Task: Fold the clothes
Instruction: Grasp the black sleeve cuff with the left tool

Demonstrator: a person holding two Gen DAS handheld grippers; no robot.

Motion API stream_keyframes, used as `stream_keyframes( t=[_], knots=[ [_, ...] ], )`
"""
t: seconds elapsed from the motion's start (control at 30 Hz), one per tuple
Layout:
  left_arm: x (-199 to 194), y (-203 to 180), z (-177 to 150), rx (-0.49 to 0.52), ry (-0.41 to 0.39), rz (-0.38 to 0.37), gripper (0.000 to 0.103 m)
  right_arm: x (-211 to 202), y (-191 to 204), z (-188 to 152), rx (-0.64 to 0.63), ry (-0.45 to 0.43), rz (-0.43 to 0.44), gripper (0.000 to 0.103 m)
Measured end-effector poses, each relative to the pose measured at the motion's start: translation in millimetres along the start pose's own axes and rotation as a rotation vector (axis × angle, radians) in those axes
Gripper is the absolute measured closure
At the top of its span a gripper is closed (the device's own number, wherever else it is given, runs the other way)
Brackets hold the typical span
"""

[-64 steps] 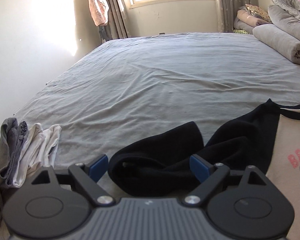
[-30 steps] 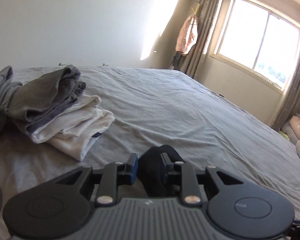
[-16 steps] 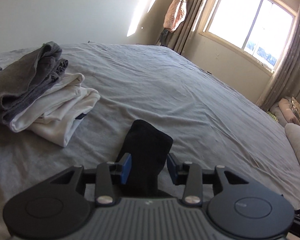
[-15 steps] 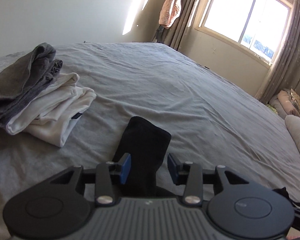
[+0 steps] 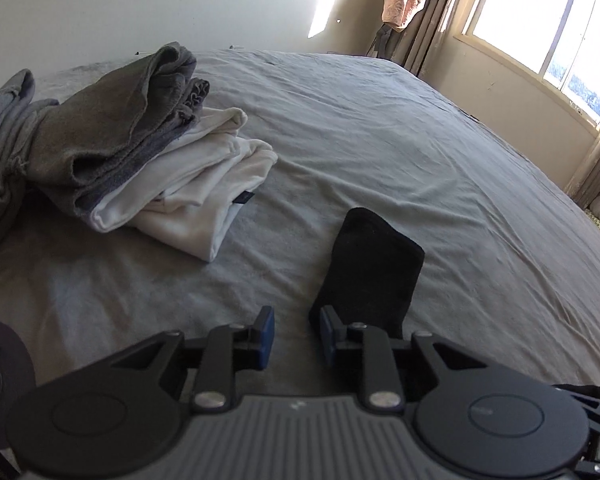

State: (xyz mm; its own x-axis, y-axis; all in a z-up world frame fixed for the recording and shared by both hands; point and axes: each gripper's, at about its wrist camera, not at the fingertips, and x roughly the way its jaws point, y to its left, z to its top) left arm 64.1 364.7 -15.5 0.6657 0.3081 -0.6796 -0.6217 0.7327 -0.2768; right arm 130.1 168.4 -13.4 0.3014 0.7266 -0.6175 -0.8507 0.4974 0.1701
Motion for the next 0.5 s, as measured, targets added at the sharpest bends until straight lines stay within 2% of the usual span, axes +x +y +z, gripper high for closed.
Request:
stream_keyframes(
  t=[0.17,0.23,0.4,0.5],
  knots=[
    [-4,1,2,-0.034,0.022,-0.078,0.079,15,-13,14,0.121,0.007,0.059,0.071],
    [-7,4,3,-0.055,0.03,-0.083,0.079,22,-19,17,0.175,0.018,0.075,0.071],
    [-17,9,6,-0.067,0.027,-0.074,0.077,42,-49,25,0.433,0.007,0.183,0.07],
    [-21,13,10,-0.085,0.026,-0.092,0.075,56,-51,28,0.505,0.008,0.19,0.07]
  ],
)
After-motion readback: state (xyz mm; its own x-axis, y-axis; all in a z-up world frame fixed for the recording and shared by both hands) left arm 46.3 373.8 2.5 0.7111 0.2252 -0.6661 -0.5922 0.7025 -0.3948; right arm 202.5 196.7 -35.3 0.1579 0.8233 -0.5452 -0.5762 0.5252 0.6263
